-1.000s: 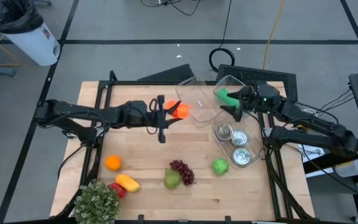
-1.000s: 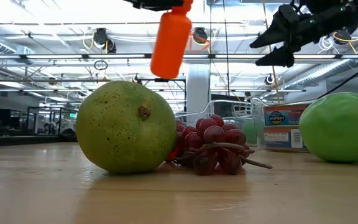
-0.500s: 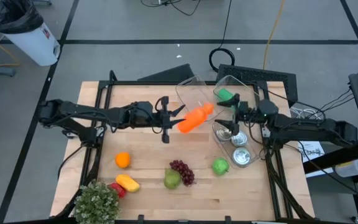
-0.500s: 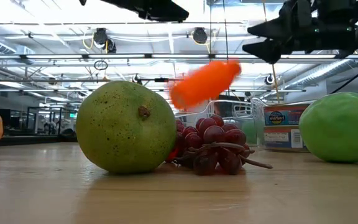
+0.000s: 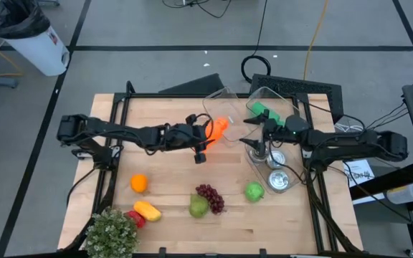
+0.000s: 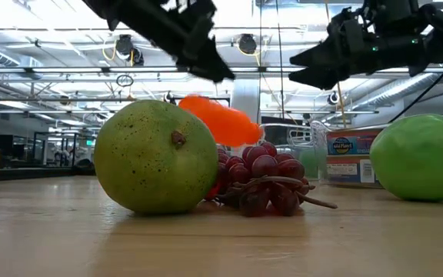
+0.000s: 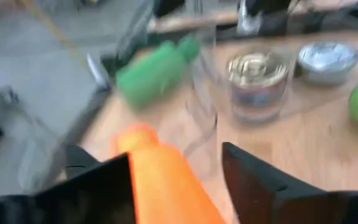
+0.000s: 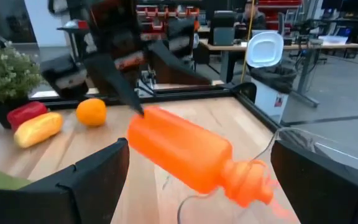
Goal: Pick & Place Food Item
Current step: Put the orange water bottle into the top right transparent bin
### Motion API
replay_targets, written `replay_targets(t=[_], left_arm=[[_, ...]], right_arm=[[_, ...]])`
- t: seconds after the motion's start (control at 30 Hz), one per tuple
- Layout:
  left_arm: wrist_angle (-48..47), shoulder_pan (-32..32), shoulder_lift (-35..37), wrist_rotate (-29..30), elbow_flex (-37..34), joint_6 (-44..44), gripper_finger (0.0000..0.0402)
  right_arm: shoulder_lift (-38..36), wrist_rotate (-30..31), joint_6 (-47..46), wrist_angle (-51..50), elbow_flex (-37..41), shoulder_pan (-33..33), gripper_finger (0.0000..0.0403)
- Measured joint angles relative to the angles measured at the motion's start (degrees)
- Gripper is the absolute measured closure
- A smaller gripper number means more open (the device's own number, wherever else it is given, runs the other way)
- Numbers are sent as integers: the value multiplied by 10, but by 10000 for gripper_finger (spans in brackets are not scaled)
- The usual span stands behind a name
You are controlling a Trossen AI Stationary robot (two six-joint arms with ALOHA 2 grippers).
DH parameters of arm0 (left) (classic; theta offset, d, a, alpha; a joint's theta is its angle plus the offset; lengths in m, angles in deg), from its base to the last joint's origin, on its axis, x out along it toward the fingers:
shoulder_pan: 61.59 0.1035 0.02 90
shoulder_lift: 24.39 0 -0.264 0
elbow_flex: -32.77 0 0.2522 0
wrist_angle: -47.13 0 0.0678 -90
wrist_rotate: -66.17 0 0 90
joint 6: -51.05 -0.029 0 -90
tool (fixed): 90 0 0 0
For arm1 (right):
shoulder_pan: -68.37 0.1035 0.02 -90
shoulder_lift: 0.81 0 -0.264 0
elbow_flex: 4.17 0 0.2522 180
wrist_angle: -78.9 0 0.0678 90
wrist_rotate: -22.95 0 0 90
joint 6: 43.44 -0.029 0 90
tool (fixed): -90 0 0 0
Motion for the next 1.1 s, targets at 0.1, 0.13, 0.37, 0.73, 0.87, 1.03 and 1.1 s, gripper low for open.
replay_targets(t=[0.1,0.13,0.37,0.73,0.87,1.03,1.1], left_arm=[[-40,2,-2,1,0,48,212],[-46,2,-1,2,0,56,196],[-112,18,-1,25,0,86,97],[-29,45,-56,-10,17,119,58],[-53,43,-109,-1,70,114,71],[-149,44,-165,31,128,115,87],[-155,44,-175,35,136,120,91]], right_arm=[[9,0,0,-1,-2,0,30],[10,0,0,1,-2,0,30],[13,0,-1,2,-2,0,30],[13,2,-6,13,-2,-1,30],[13,3,3,19,-2,-1,30],[13,2,4,16,-2,-1,30],[13,2,4,15,-2,-1,30]])
